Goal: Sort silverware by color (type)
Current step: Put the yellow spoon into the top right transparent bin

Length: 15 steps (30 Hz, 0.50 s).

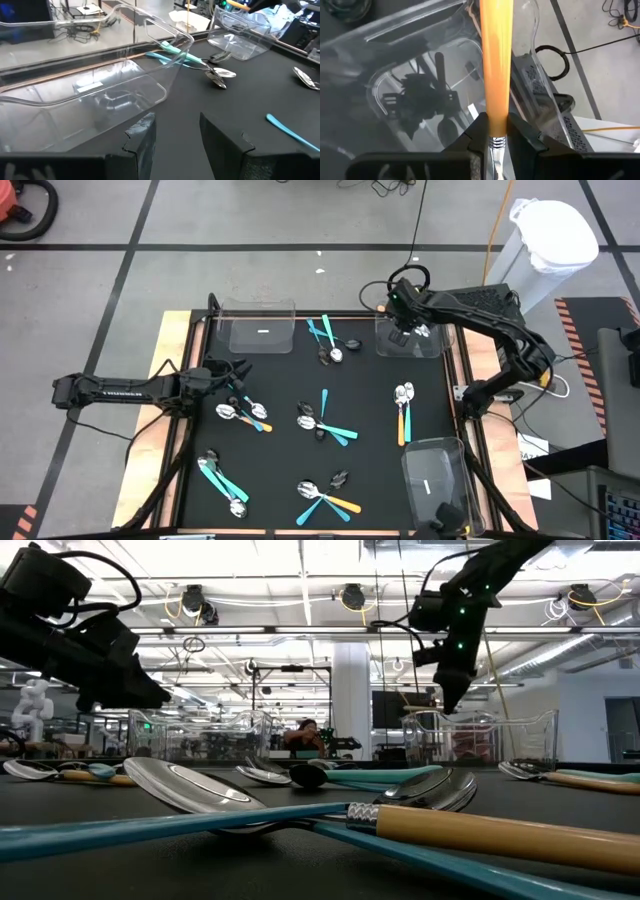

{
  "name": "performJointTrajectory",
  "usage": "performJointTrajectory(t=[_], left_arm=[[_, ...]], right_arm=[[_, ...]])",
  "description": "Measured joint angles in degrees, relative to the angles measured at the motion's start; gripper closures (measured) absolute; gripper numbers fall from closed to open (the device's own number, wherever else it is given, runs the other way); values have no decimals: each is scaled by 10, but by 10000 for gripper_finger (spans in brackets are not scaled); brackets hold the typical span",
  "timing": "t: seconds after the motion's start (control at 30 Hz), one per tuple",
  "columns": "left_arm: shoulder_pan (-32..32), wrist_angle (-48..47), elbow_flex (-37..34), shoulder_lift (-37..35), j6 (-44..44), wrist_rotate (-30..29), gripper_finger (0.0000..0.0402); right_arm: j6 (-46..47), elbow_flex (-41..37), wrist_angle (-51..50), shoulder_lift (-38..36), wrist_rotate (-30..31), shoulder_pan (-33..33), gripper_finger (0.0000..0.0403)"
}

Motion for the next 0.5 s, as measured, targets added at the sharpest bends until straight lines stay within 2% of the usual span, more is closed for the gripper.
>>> performJointTrajectory(t=[0.37,0.5], left_arm=[[0,-5,0,0,0,9,246],[0,-5,0,0,0,8,246]], right_arm=[[1,-35,-24,28,0,-1,356],[36,-49,-6,27,7,-3,334]])
